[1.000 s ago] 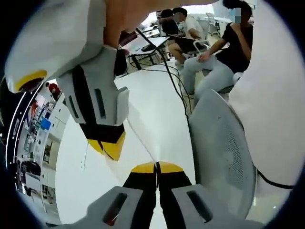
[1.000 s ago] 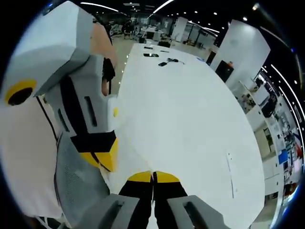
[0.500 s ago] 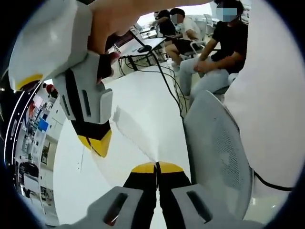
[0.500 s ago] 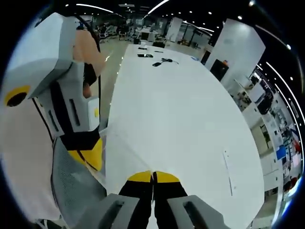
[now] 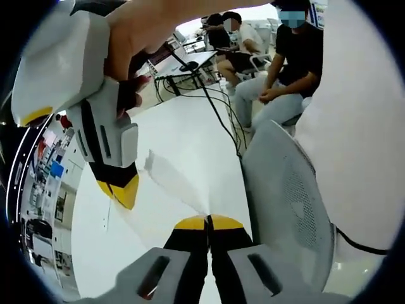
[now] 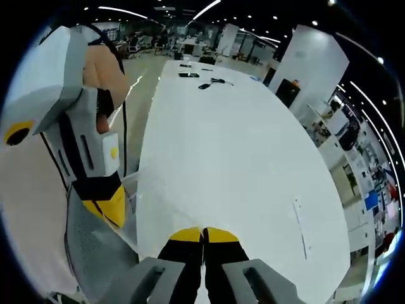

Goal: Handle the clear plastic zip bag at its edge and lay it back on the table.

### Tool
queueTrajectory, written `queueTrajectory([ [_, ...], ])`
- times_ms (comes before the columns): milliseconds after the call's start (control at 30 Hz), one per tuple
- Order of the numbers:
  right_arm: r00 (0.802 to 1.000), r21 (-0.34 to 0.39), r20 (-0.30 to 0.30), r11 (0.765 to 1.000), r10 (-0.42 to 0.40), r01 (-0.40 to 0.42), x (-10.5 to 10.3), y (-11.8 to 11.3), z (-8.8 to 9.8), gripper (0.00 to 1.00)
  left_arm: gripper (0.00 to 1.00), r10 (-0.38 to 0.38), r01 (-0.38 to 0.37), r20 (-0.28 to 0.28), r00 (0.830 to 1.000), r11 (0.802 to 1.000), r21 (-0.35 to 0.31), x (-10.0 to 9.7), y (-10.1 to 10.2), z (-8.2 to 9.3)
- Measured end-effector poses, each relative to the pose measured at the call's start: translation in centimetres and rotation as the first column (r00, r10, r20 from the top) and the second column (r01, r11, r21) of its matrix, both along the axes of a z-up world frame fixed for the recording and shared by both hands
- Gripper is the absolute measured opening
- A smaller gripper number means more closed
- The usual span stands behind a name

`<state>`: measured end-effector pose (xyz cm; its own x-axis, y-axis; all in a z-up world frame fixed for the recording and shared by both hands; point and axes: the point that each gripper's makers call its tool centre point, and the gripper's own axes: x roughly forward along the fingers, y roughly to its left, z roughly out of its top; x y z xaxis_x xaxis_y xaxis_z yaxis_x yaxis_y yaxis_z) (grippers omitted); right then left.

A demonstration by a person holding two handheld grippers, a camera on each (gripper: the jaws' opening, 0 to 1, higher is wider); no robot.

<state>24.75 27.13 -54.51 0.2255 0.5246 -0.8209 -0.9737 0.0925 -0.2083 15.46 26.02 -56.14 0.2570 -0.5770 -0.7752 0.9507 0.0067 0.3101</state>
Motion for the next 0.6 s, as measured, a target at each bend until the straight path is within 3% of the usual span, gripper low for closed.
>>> queueTrajectory([
  [600, 1.0, 0.009, 0.025, 1.0, -0.014, 0.014, 0.64, -0.05, 0.27, 0.0, 0.0, -0.007, 0.007, -0.005, 1.0, 1.0, -0.01, -0.34, -0.3, -0.23],
])
